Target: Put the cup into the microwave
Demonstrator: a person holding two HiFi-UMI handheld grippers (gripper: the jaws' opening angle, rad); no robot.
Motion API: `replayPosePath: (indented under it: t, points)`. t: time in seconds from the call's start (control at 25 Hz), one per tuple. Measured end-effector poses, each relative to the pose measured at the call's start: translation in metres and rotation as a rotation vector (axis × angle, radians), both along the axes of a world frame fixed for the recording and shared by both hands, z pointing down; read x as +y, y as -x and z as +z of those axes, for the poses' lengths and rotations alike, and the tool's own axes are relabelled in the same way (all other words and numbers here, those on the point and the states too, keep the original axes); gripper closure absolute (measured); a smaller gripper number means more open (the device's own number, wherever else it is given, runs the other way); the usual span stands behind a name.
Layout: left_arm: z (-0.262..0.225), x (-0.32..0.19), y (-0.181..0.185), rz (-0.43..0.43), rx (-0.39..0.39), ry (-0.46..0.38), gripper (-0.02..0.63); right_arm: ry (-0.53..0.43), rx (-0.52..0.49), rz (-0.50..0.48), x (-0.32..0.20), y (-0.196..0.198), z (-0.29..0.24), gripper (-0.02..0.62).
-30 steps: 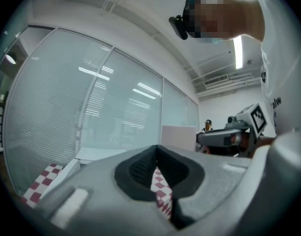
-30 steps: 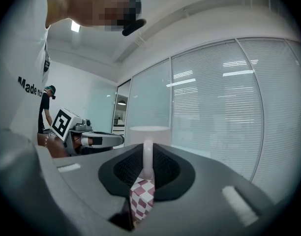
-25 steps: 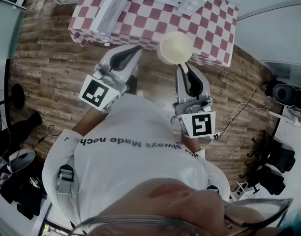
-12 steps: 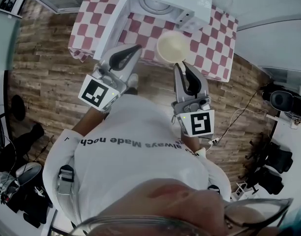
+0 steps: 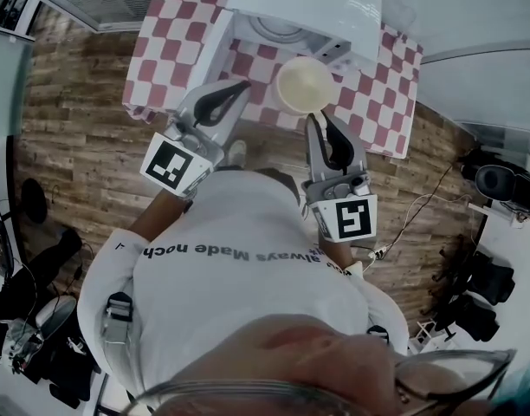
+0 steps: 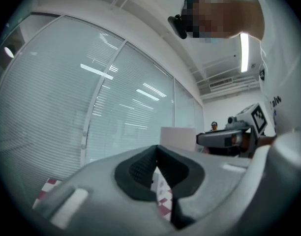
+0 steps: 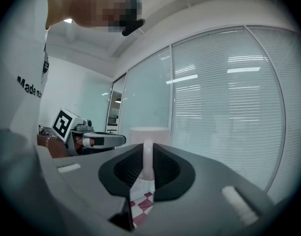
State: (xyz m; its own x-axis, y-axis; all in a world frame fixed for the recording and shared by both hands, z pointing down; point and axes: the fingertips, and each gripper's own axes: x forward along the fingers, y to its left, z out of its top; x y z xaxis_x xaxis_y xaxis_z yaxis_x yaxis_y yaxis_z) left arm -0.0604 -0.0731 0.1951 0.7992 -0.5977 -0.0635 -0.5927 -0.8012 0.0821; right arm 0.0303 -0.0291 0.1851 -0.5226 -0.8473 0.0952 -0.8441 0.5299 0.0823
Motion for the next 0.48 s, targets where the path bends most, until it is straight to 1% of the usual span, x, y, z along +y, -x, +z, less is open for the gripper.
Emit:
replayPosePath:
  t: [0.24, 0.48]
  points:
    - [0.009, -0.018, 0.0, 0.003, 0.002, 0.011, 0.601, 0.005, -0.003, 0.011, -0.02, -0.002, 0.007, 0.557]
    - [0.012, -0.032, -0.01, 0.011, -0.01, 0.01, 0.601, 0.002, -0.008, 0.018, -0.033, -0.01, 0.012, 0.557]
